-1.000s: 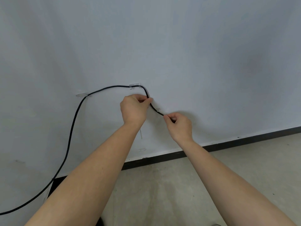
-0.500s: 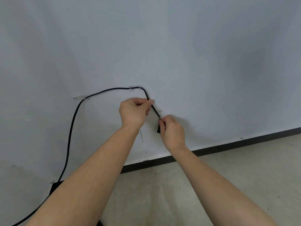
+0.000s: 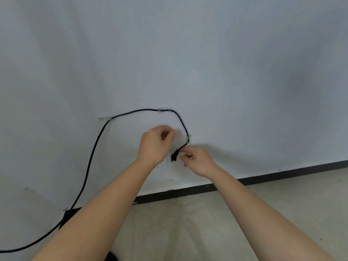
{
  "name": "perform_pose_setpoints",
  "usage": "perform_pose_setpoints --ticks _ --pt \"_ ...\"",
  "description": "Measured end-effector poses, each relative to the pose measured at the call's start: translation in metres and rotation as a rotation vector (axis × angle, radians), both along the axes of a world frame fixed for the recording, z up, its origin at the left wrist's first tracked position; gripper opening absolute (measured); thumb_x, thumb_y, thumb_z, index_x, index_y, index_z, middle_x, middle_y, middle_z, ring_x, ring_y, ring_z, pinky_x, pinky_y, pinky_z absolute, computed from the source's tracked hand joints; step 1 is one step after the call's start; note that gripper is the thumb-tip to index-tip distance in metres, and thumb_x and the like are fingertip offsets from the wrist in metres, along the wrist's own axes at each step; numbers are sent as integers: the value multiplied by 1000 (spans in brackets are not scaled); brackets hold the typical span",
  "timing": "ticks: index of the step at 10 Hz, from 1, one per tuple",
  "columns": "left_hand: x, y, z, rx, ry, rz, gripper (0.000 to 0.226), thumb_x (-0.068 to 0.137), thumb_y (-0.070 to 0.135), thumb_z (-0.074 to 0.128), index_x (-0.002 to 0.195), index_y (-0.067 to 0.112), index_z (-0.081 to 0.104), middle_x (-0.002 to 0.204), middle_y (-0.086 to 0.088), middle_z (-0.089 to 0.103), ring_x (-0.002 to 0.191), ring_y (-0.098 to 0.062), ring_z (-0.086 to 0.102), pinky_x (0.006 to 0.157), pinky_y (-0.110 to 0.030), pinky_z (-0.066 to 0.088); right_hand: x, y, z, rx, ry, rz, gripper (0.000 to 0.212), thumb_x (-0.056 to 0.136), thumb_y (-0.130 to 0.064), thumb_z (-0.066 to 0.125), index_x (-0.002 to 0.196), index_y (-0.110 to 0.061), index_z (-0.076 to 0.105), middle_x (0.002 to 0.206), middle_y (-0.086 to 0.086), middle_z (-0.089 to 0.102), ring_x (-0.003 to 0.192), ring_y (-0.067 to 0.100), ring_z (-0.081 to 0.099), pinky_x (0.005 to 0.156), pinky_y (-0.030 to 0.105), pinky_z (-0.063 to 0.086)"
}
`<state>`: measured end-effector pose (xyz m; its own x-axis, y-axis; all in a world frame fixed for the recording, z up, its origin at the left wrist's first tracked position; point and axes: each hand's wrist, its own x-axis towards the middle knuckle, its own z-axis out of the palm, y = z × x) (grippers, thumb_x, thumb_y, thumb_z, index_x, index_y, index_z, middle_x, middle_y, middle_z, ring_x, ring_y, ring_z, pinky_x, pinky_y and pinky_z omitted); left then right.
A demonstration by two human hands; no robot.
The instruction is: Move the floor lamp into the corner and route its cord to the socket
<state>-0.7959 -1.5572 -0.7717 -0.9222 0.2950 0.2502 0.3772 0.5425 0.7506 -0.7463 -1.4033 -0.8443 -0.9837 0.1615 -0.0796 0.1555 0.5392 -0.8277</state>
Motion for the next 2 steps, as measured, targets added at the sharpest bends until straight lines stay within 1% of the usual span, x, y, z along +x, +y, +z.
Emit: perform_pose_setpoints --ticks 1,2 --pt "13 -34 -33 -231 248 9 22 96 20 57 111 10 70 106 -5 71 100 -23 63 82 -33 50 2 10 10 395 -287 212 45 96 -34 55 136 -14 55 120 9 68 106 28 65 93 38 51" --pt "28 -53 -62 -593 173 -53 41 97 29 54 133 8 56 133 -12 57 122 -31 50 95 -41 45 13 10 11 755 -370 365 44 95 -36 52 131 -11 57 127 9 64 114 30 60 95 41 50"
